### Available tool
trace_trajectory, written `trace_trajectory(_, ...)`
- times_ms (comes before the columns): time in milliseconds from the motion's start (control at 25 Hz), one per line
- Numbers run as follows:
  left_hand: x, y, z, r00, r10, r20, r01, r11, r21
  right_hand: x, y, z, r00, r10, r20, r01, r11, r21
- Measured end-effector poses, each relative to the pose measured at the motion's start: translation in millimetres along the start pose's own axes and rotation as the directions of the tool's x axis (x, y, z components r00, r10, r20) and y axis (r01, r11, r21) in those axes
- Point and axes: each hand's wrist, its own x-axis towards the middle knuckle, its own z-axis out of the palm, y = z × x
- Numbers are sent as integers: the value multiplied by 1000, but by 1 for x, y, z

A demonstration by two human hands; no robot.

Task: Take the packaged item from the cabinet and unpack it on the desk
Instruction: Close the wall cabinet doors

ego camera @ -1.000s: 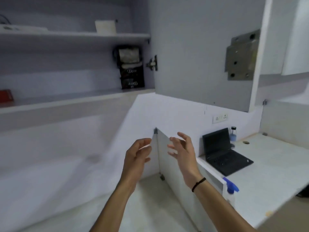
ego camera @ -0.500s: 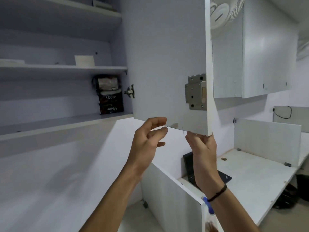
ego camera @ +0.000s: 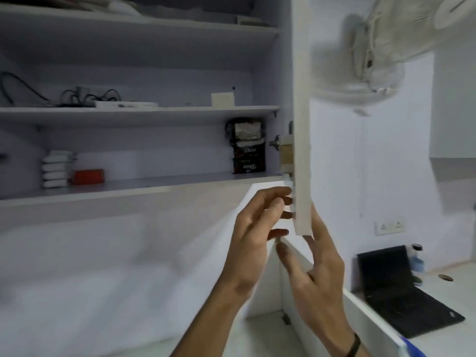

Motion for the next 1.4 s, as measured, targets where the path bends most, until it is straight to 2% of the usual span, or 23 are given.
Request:
trace_trajectory(160,-8,11,-72,977,27,-212,-11,997,76,-3,3,65,962,-131,238,144,989,-39)
trace_trajectory(240,-6,8,-106,934,60,-353,28,971,239,4,11,99,932,-146,332,186,979,-89)
trace_trajectory(360,11,-5,-158,836,200,-511,117,844,523,19,27,152,895,-182,408,298,924,-242)
trace_trajectory(440,27,-17,-191,813,313,-491,139,715,685,31,35,180,883,-167,438,333,881,-337)
trace_trajectory(560,49,-37,-228,840,427,-334,179,364,914,48,45,211,865,-132,485,369,821,-435)
trace_trajectory(720,70,-49,-252,851,470,-234,245,39,969,68,61,235,842,-84,533,376,800,-468)
trace_trajectory(800,79,-50,-260,868,429,-250,306,-64,950,75,68,245,824,-49,564,381,785,-489)
trace_trajectory(840,84,-51,-264,890,361,-278,330,-88,940,78,70,249,822,-40,568,382,779,-497)
trace_trajectory(920,92,-51,-270,911,253,-325,360,-102,927,83,71,255,823,-29,567,379,771,-511)
trace_trajectory(1160,94,-50,-282,930,212,-301,313,-25,950,81,68,261,826,8,564,364,756,-545)
trace_trajectory(1280,82,-46,-284,915,213,-343,309,177,934,79,53,265,848,15,530,289,825,-486)
trace_trajectory(1400,54,-29,-293,839,279,-468,276,524,806,72,27,274,865,-53,499,234,922,-308)
